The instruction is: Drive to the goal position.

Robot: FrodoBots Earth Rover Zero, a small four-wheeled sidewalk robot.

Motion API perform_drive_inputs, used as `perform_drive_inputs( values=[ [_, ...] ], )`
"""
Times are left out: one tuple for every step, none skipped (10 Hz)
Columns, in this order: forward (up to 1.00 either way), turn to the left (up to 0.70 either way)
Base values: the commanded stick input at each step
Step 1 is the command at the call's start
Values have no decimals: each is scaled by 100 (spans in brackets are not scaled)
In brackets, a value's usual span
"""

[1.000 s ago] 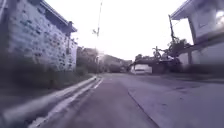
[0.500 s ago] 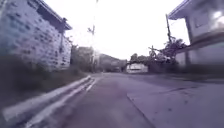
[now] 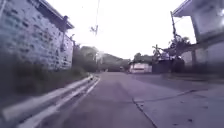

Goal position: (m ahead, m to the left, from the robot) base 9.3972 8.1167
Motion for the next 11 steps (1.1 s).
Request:
perform_drive_inputs(
  values=[
    [70, -35],
    [70, -35],
    [70, -35],
    [70, -28],
    [70, 0],
    [70, 0],
    [70, 0],
    [70, 0],
    [70, 0],
    [70, 0],
    [70, 0]
  ],
)
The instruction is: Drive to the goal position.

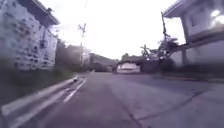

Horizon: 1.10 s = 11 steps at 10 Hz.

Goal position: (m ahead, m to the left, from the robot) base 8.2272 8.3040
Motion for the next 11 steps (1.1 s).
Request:
perform_drive_inputs(
  values=[
    [70, 0],
    [70, 0],
    [70, 0],
    [70, 0],
    [70, 0],
    [70, 0],
    [70, 0],
    [70, 0],
    [70, 0],
    [70, 0],
    [70, 0]
  ],
)
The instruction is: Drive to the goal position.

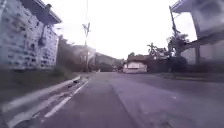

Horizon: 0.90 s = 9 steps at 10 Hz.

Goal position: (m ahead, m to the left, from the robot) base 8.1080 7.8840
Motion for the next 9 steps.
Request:
perform_drive_inputs(
  values=[
    [70, 0],
    [70, 0],
    [70, 0],
    [70, 0],
    [70, 0],
    [70, 0],
    [70, 0],
    [70, 0],
    [70, 0]
  ],
)
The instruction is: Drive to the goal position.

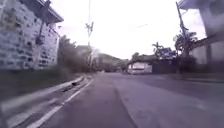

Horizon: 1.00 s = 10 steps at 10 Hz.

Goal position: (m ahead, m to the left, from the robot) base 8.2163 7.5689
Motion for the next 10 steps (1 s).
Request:
perform_drive_inputs(
  values=[
    [70, 0],
    [70, 0],
    [70, 0],
    [70, 0],
    [70, 0],
    [70, 0],
    [70, 0],
    [70, 0],
    [70, 0],
    [70, 0]
  ],
)
